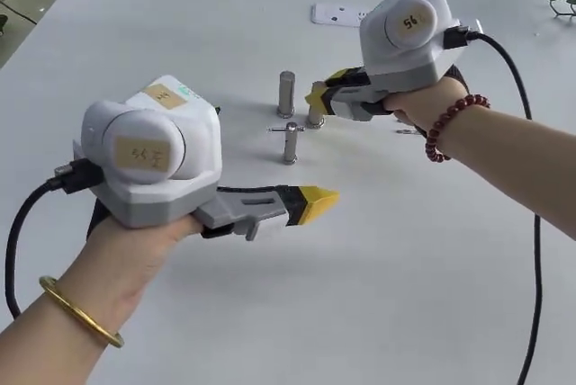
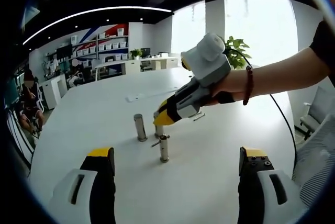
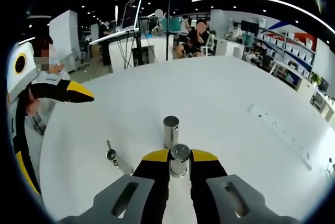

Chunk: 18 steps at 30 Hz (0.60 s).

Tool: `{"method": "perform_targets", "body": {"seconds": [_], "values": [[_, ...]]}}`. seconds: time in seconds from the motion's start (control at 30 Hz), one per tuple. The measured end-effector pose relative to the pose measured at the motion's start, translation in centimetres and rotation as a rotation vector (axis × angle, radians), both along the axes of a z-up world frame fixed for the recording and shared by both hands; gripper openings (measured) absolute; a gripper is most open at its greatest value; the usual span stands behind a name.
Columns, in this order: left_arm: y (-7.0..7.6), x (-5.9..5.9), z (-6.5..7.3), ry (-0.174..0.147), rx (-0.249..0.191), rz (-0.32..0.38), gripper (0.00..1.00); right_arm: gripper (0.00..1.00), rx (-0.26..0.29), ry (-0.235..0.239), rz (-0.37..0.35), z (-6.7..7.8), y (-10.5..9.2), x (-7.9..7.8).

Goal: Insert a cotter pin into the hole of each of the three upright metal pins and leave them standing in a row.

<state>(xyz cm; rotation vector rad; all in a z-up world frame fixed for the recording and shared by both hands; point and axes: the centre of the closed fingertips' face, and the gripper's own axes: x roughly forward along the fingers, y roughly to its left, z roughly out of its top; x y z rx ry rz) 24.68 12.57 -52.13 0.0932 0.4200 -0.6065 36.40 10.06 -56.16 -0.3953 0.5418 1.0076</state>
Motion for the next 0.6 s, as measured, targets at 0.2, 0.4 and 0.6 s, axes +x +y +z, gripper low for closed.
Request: {"method": "perform_targets", "body": {"seconds": [0.2, 0.4, 0.6], "values": [[-0.2, -0.8, -0.3, -0.005, 0.048, -0.019, 0.99, 0.08, -0.017, -0.006, 0.008, 0.2, -0.2, -0.4], [-0.2, -1.0, 0.2, -0.021, 0.051, -0.008, 0.99, 0.08, -0.034, -0.006, 0.012, 0.2, -1.0, -0.6], [0.0, -1.4, 0.2, -0.013, 0.049, 0.001, 0.99, 0.08, -0.031, -0.005, 0.022, 0.4, -1.8, -1.3]]}}
